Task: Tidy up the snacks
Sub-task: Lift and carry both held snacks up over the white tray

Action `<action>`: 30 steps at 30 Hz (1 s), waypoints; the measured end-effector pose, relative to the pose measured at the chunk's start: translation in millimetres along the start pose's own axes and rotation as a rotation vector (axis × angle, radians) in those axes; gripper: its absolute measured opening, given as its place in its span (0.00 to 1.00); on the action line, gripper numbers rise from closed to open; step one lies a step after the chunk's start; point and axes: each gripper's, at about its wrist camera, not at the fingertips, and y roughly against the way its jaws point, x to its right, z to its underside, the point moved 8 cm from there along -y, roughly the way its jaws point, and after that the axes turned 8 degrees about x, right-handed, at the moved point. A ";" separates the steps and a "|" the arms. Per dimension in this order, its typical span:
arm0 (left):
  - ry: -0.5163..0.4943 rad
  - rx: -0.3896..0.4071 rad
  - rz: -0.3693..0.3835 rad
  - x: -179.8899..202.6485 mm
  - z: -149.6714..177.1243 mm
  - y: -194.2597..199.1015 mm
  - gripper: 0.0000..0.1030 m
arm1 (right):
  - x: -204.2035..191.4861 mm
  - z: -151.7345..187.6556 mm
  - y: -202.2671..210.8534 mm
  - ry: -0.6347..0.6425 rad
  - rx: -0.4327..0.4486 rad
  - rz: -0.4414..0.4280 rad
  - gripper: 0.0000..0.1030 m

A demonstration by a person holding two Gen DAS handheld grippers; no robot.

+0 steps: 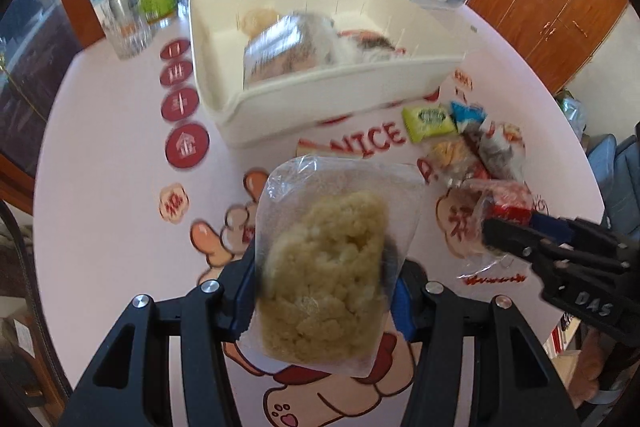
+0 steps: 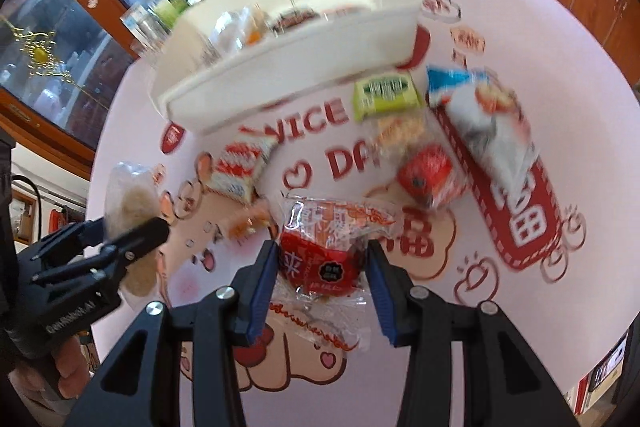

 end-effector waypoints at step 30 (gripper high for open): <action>0.046 0.280 -0.204 -6.2 -229.0 52.3 0.52 | -17.2 -241.0 92.5 0.155 0.339 -0.012 0.44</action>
